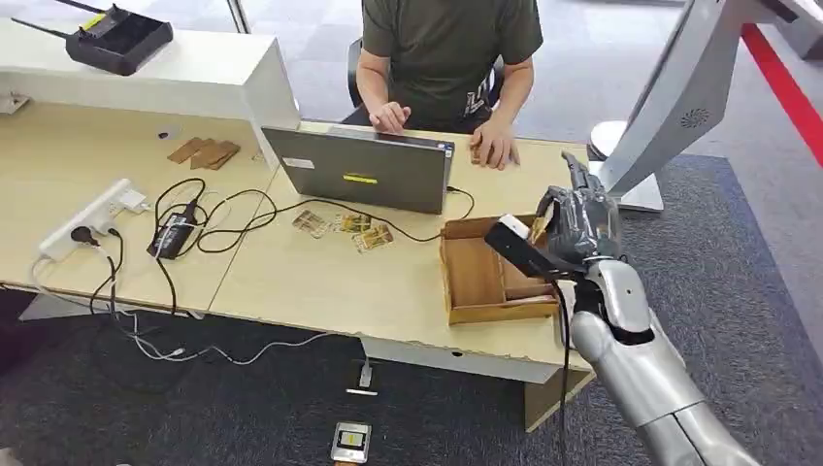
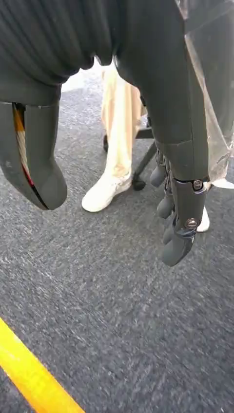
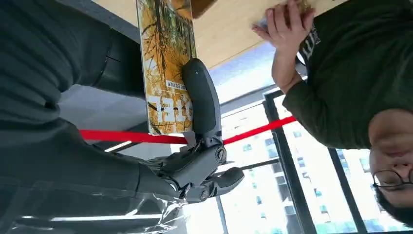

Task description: Pass the card to the sensor for recognition and then transmit it.

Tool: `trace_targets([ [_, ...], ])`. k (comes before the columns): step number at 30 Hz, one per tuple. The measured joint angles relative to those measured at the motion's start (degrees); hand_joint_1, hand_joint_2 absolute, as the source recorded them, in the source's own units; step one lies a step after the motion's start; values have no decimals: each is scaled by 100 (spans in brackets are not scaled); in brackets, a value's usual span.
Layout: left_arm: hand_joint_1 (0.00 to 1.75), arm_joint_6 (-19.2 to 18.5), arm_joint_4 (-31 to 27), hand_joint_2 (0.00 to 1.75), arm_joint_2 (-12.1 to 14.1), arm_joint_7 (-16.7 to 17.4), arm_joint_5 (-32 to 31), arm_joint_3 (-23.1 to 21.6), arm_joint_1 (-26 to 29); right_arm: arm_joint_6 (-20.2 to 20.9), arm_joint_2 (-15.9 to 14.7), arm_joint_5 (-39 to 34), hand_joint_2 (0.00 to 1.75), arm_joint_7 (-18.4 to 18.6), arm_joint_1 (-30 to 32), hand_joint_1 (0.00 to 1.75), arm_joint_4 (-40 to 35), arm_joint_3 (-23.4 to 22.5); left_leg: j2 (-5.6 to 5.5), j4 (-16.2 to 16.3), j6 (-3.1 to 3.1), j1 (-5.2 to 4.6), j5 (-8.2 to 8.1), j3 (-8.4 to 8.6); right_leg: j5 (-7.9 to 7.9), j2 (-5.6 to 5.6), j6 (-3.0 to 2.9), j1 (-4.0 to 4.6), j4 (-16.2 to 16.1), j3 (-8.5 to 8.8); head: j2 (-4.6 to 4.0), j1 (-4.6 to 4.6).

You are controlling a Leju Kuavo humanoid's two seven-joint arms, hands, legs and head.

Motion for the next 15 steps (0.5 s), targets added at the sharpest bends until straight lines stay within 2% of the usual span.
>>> trace_targets([
  [7,0,-238,-7,175,-61,9,-157,-120,-234,-122,367,-48,175,-181,-565,168,817,98,0,0,0,0,1,-1,1,0,1,0,0,-1,0,0],
  [15,0,-422,-7,175,-144,35,-275,-223,-452,-284,500,-201,175,-214,-805,171,1427,181,-1,2,1,0,1,-2,2,-1,3,0,-1,-1,0,0],
])
